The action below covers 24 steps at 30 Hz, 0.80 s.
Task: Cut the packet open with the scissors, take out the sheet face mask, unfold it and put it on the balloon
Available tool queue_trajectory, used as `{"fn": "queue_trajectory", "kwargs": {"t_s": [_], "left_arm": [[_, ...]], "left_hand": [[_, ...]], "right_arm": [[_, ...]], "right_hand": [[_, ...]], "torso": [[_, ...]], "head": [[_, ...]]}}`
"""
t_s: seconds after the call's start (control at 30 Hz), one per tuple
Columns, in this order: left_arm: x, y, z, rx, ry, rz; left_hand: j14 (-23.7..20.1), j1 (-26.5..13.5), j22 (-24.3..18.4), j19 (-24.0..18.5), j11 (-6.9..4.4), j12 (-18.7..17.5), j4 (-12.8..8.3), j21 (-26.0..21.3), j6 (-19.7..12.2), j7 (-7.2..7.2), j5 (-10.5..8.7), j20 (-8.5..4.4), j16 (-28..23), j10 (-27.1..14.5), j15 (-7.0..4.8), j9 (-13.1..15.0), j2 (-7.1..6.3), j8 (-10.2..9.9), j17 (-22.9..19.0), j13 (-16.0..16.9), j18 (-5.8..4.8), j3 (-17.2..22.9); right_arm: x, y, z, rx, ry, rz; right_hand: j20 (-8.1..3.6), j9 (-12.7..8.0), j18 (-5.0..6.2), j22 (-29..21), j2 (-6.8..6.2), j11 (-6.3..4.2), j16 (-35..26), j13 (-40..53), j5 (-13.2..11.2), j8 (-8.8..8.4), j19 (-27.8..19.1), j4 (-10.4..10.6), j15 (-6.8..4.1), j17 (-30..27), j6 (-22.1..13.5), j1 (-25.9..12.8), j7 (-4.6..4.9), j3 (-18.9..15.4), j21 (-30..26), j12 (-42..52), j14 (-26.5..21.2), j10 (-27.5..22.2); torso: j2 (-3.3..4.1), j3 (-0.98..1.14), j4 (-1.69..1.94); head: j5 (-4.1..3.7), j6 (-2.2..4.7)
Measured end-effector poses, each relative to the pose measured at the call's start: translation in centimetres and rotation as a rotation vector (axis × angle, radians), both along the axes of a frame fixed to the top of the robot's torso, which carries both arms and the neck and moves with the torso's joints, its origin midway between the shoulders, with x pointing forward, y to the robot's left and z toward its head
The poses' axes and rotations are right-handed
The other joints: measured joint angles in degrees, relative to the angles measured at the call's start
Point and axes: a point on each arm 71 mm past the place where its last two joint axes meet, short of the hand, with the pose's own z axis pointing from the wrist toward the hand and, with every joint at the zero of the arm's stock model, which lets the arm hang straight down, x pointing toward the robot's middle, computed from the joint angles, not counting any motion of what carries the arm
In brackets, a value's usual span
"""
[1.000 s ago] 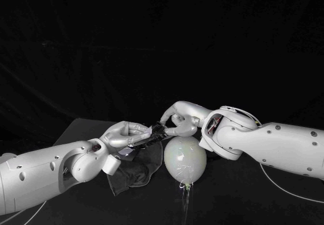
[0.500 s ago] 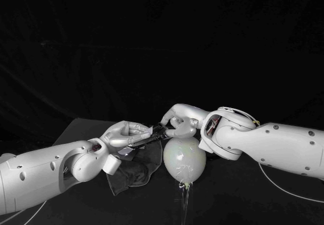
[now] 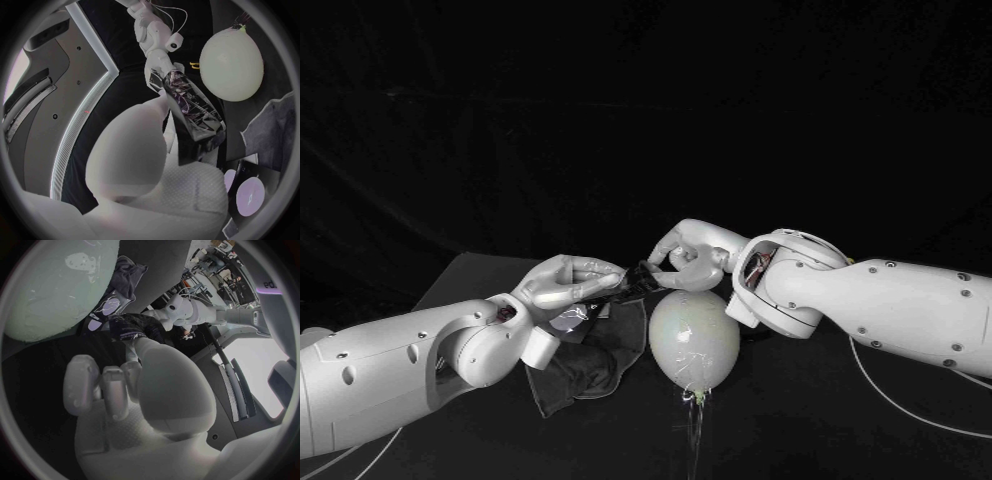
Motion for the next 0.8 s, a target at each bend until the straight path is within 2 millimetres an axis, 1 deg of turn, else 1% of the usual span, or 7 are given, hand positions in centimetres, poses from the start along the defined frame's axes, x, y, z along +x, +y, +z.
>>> {"fn": "queue_trajectory", "kwargs": {"t_s": [0.07,0.13,0.17,0.23,0.37,0.67,0.8], "left_arm": [[0.1,0.2,0.1,-0.007,-0.002,0.018],[0.2,0.4,0.1,-0.015,-0.001,0.036],[0.3,0.7,0.2,-0.020,-0.001,0.052],[0.6,1.2,0.4,-0.028,-0.003,0.080],[1.6,3.0,1.0,-0.035,-0.018,0.154],[3.2,7.4,1.8,-0.020,-0.052,0.311],[3.3,8.2,2.0,0.004,-0.069,0.341]], "left_hand": [[-2.6,-2.5,0.0,-0.9,1.23,0.0,1.1,-0.3,-2.9,-0.19,0.00,0.09,-0.2,-4.2,1.02,-0.8,-0.46,-1.7,-0.3,0.1,-0.86,-2.6],[-4.0,-3.7,0.0,-1.3,1.82,0.0,1.4,-0.3,-4.2,-0.57,0.00,0.08,-0.2,-6.6,1.59,-1.1,-0.56,-2.4,-0.5,0.1,-0.85,-4.4],[-5.7,-4.5,-0.1,-2.2,2.26,0.2,1.3,-0.7,-5.1,-0.81,0.00,-0.02,0.0,-8.9,2.04,-1.3,0.22,-2.9,-0.5,0.3,-0.85,-7.6],[-8.3,-3.9,-0.1,-2.6,2.78,0.9,1.8,-1.0,-6.7,-1.19,0.00,-0.22,1.1,-11.3,2.68,-1.6,2.61,-3.4,-0.1,0.5,-0.85,-18.0],[-10.3,-2.5,-0.1,-2.9,3.27,1.5,1.9,-1.0,-8.7,-1.62,0.00,0.09,2.9,-12.5,3.04,-2.1,4.11,-3.8,0.8,0.6,-0.85,-25.3],[-11.3,0.0,0.0,-2.8,3.24,2.7,1.8,-1.0,-8.5,-1.60,0.00,-0.02,5.1,-12.9,2.83,-1.9,5.99,-3.8,1.8,0.7,-0.85,-25.6],[-10.9,3.3,1.1,4.2,2.76,3.7,1.0,0.7,-6.5,-1.30,0.00,-0.21,7.0,-12.4,2.37,-1.4,6.66,-2.8,2.6,0.9,-0.87,-24.1]], "right_arm": [[0.3,-0.2,-0.1,0.000,0.006,-0.015],[0.7,-0.5,-0.1,-0.001,0.010,-0.030],[0.9,-0.7,-0.1,-0.001,0.013,-0.043],[1.4,-1.2,-0.2,-0.001,0.014,-0.065],[2.4,-2.3,-0.2,-0.001,0.012,-0.116],[4.6,-4.9,-0.2,-0.014,0.002,-0.266],[5.3,-5.6,-0.3,-0.031,-0.002,-0.337]], "right_hand": [[0.00,0.0,0.00,0.0,0.00,0.00,0.0,0.0,0.0,0.01,0.0,0.0,-0.01,0.0,0.0,0.0,0.00,0.0,0.0,0.0,0.0,0.0],[0.00,0.0,0.00,0.0,0.00,0.00,0.0,0.0,-0.1,0.01,0.0,-0.1,-0.04,0.0,0.0,0.0,0.00,0.3,0.0,0.0,0.0,0.0],[0.00,0.0,0.00,0.0,0.00,0.00,0.0,0.0,-0.1,0.01,0.0,-0.1,-0.07,0.0,0.0,0.0,-0.01,0.4,0.0,0.0,0.1,0.0],[0.00,0.0,0.00,0.0,0.00,0.00,0.0,0.0,0.0,0.01,0.0,-0.1,-0.07,0.0,0.0,0.0,-0.01,0.4,0.0,0.0,0.1,0.0],[0.00,0.0,0.00,0.0,0.00,0.00,-0.2,0.0,0.2,0.01,0.0,-0.4,-0.07,0.0,0.0,0.0,-0.01,0.7,0.0,0.0,0.1,0.0],[-0.22,0.0,-0.01,0.0,0.00,0.00,0.0,0.0,0.1,0.01,0.2,-0.6,-0.27,0.1,0.0,0.0,-0.02,0.9,0.0,0.0,-0.1,0.0],[-0.22,0.0,0.00,0.0,0.00,-0.01,0.0,0.0,0.1,0.01,0.2,-0.6,-0.27,0.0,0.0,0.0,-0.03,0.9,0.0,0.0,-0.1,0.0]], "torso": [[-0.01,0.00,0.00],[-0.01,0.00,-0.01],[-0.01,0.00,-0.01],[-0.01,0.01,-0.01],[-0.01,0.05,-0.02],[-0.01,0.05,-0.03],[-0.01,0.04,-0.01]], "head": [[0.00,0.11],[0.01,0.19],[0.03,0.25],[0.04,0.36],[0.05,0.52],[-0.36,1.12],[-0.89,1.60]]}}
